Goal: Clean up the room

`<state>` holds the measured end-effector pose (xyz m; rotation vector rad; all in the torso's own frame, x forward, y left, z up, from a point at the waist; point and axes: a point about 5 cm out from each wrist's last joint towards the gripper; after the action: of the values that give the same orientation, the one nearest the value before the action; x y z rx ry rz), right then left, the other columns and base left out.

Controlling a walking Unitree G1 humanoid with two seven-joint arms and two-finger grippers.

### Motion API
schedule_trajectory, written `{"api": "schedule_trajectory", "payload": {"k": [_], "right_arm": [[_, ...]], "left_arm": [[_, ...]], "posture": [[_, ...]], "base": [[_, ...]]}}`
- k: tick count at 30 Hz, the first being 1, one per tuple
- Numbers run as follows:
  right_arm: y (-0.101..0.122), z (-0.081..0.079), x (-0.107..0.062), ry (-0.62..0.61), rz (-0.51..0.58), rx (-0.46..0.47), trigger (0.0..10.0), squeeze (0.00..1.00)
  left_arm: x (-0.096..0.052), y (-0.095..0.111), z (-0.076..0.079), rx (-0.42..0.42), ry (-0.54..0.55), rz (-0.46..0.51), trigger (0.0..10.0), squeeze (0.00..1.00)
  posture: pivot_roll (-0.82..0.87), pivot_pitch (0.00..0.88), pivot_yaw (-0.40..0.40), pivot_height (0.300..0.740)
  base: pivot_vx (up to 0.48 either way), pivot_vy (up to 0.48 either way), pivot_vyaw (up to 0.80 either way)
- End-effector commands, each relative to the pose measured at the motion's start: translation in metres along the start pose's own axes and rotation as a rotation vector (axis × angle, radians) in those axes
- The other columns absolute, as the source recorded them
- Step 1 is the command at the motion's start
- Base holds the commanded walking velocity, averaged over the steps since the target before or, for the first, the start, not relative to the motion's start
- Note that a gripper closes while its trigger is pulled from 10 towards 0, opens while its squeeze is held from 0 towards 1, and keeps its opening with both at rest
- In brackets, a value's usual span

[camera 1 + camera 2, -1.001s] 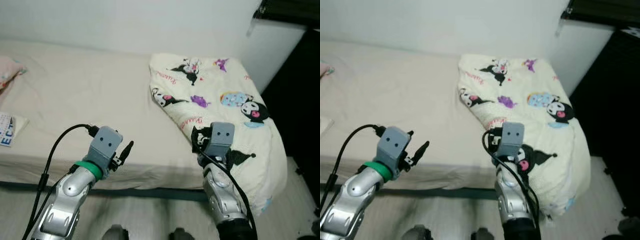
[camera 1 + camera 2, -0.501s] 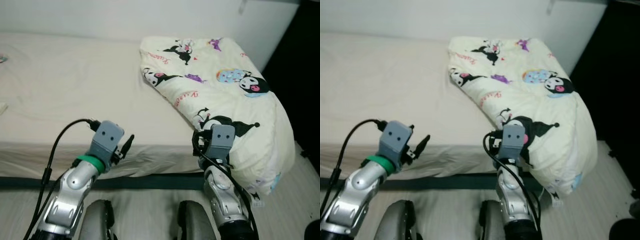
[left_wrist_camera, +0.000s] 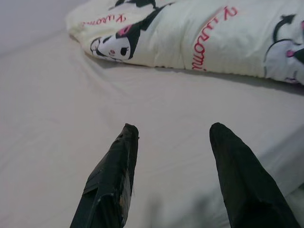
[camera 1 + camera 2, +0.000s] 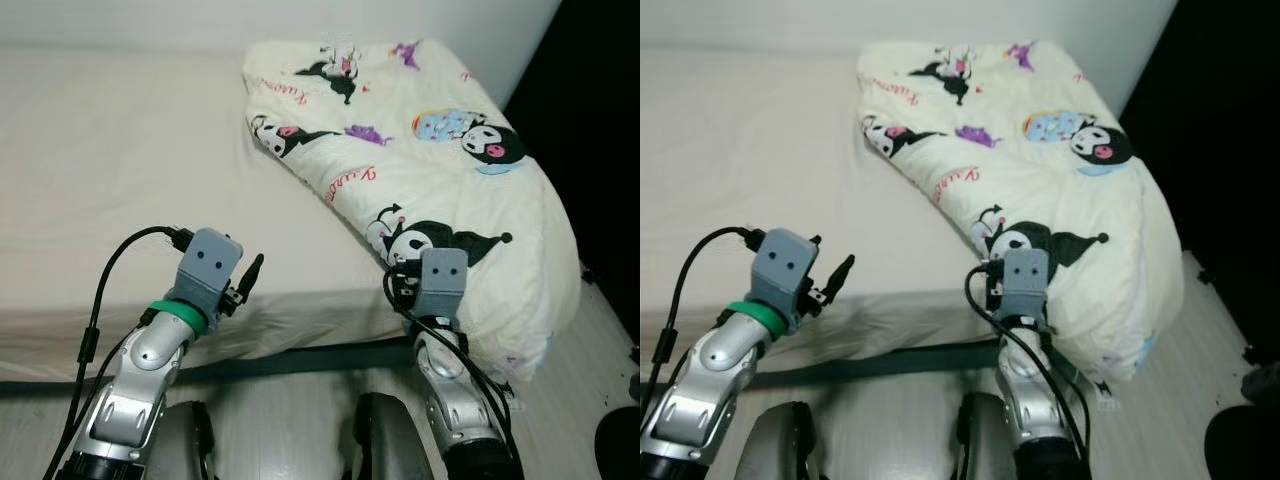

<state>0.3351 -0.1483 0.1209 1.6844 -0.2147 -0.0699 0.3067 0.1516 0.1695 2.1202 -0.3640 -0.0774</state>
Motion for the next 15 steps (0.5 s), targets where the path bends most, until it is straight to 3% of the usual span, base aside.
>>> {"api": "schedule_trajectory", "payload": {"k": [1,4,8,11,12,13,14,15], "right_arm": [[-0.005,-0.001,0.0,-0.016,-0.017,-0.026,10.0,0.0],[0.009,-0.015,0.012,-0.002,0.047,-0.057,10.0,0.0],[0.032,-0.023,0.027,-0.041,0.139,-0.1,10.0,0.0],[0.038,-0.026,0.038,-0.094,0.143,-0.144,10.0,0.0],[0.039,-0.026,0.041,-0.111,0.136,-0.163,10.0,0.33],[0.035,-0.029,0.045,-0.125,0.101,-0.181,10.0,0.59],[0.032,-0.03,0.047,-0.131,0.075,-0.191,10.0,0.59],[0.029,-0.029,0.049,-0.144,0.036,-0.194,10.0,1.0]], "left_arm": [[-0.001,0.001,-0.002,0.006,0.004,0.002,10.0,0.0],[-0.002,0.004,-0.006,0.019,0.01,0.007,10.0,0.0],[-0.003,0.007,-0.011,0.031,0.017,0.012,10.0,0.0],[-0.006,0.006,-0.016,0.039,0.029,0.007,10.0,0.0],[-0.007,0.007,-0.017,0.042,0.033,0.005,10.0,0.0],[-0.009,0.007,-0.019,0.047,0.037,0.001,10.0,0.0],[-0.011,0.007,-0.019,0.049,0.039,-0.002,10.0,0.0],[-0.013,0.007,-0.02,0.053,0.042,-0.005,10.0,0.0]], "posture": [[0.01,0.16,-0.033,0.555],[0.03,0.175,-0.032,0.555],[0.04,0.184,-0.035,0.555],[0.06,0.195,-0.038,0.555],[0.07,0.2,-0.039,0.555],[0.09,0.211,-0.044,0.555],[0.09,0.211,-0.044,0.555],[0.1,0.224,-0.049,0.555]], "base": [[0.0,0.0,0.0],[0.0,0.0,0.0],[0.0,0.0,0.0],[0.0,0.0,0.0],[0.0,0.0,0.0],[0.0,0.0,0.0],[0.0,0.0,0.0],[0.0,0.0,0.0]]}}
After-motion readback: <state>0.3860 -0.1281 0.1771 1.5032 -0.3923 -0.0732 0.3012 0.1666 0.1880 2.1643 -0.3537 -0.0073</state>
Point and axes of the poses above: a point about 5 cm out from each wrist's last joint towards the gripper, its own x axis pointing out of the wrist towards the gripper, its own y axis along the axis of the wrist's last joint, z = x × y, and after that the axes turned 14 degrees about x, right-handed
